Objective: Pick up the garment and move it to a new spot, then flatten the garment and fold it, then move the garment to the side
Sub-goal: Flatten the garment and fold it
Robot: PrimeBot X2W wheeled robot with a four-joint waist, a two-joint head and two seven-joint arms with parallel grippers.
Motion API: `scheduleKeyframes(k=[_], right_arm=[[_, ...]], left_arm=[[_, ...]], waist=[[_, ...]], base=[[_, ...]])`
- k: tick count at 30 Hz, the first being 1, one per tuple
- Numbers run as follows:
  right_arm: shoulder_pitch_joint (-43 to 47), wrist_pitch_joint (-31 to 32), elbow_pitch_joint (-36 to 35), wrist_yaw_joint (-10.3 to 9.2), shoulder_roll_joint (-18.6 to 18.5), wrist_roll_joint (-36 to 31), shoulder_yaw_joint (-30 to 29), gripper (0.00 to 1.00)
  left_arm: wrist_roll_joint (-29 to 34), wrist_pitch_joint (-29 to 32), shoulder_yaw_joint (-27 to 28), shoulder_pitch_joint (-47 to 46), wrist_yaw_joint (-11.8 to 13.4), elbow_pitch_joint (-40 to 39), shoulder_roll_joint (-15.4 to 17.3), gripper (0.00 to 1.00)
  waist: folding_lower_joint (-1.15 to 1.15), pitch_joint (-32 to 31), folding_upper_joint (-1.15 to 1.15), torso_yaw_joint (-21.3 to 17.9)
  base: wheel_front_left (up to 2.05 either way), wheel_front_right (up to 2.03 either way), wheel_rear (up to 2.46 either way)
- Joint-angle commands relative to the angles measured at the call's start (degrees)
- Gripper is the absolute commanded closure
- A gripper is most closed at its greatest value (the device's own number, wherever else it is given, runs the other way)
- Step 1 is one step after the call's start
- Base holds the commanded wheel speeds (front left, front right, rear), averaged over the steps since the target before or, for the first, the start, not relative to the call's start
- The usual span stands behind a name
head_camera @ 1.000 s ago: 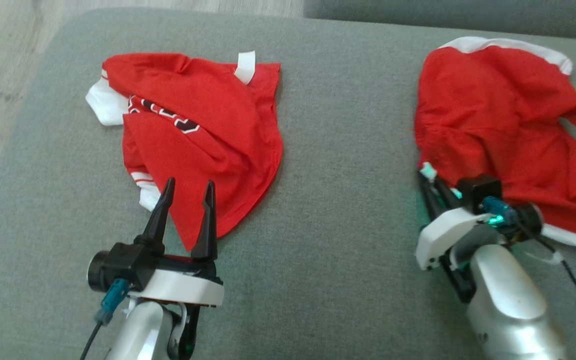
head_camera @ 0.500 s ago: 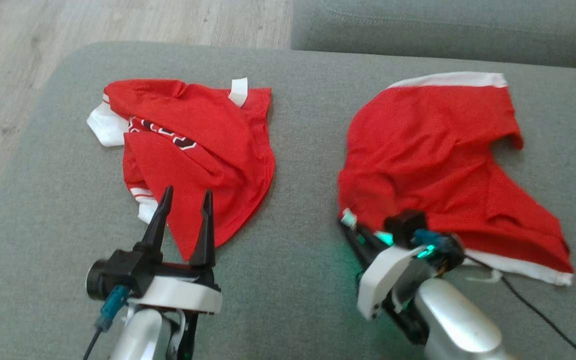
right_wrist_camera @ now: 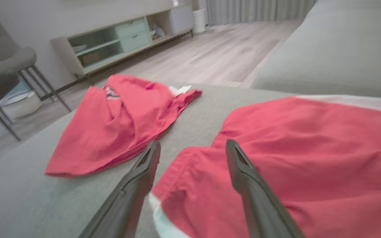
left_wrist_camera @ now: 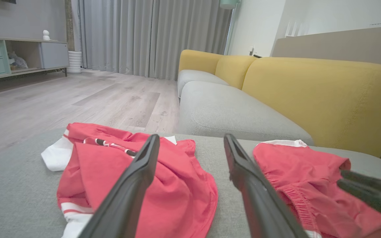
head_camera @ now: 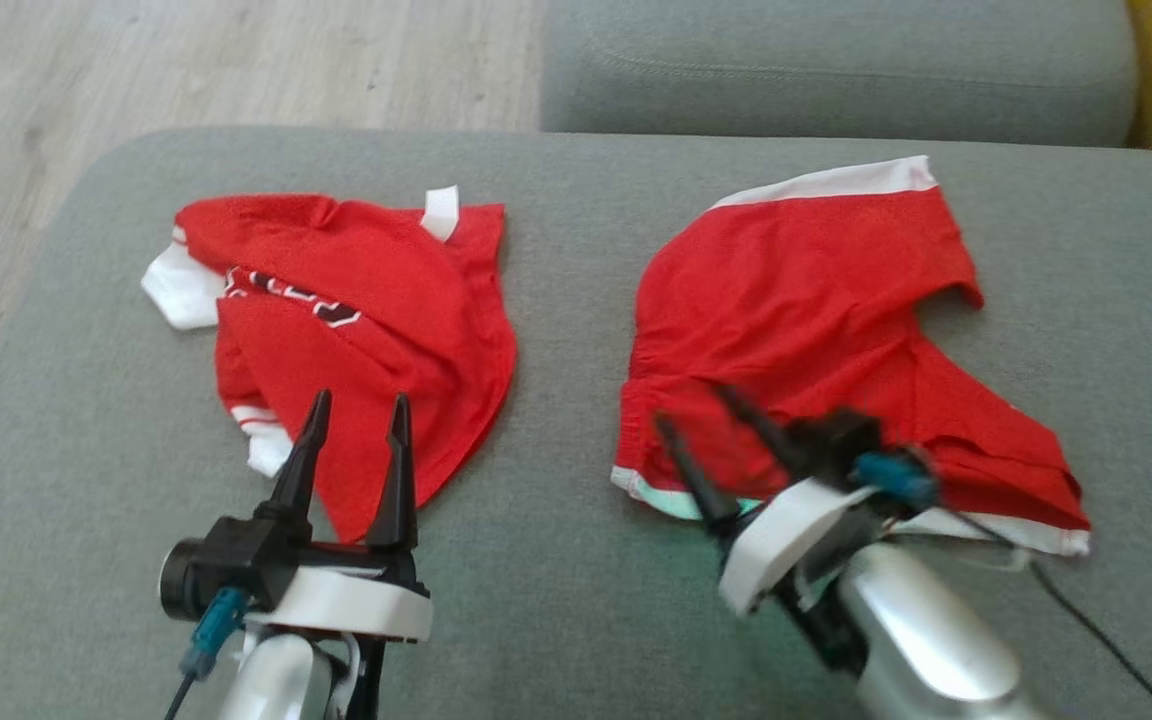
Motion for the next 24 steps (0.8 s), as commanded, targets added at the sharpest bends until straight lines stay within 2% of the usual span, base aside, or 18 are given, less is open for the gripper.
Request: scheduleKeyframes(k=[1, 5, 11, 13, 16, 24], right_arm=[[-0.51, -1.30, -2.68, -0.04, 0.04, -1.10, -1.23, 0.00], [2.06, -3.69, -6.02, -0.04, -0.96, -5.13, -9.82, 0.00], [9.40, -5.87, -11.52, -0.04, -0.13, -15.67, -29.40, 0.00], [11.98, -5.91, -13.11, -0.04, 0.37, -18.52, -33.80, 0.00], [14.69, -5.97, -14.75, -0.04, 0.63, -19.02, -36.31, 0.00], [15.64, -6.82, -16.21, -0.04, 0.67, -15.97, -36.15, 0.00]], left_arm=[[0.65, -0.36, 2.19, -0.74, 0.36, -2.02, 0.22, 0.00], [0.62, -0.36, 2.33, -0.34, 0.44, -2.77, 0.22, 0.00], [0.38, -0.36, 2.17, 0.23, 0.52, -3.30, 0.22, 0.00], [0.21, -0.36, 2.05, 0.31, 0.57, -3.25, 0.22, 0.00], [0.04, -0.36, 1.50, 0.31, 0.42, -3.19, 0.22, 0.00], [0.05, -0.36, -0.05, -0.36, -0.08, -2.45, 0.22, 0.00]], waist=[[0.01, -0.59, 0.00, -0.89], [0.01, -0.96, 0.00, -2.52], [0.01, -0.88, 0.00, -5.13], [0.01, -0.64, 0.00, -5.90], [0.01, -0.15, 0.00, -6.91], [0.01, 0.55, 0.00, -8.77]], base=[[0.00, 0.00, 0.00], [0.00, 0.00, 0.00], [0.00, 0.00, 0.00], [0.00, 0.00, 0.00], [0.00, 0.00, 0.00], [0.00, 0.00, 0.00]])
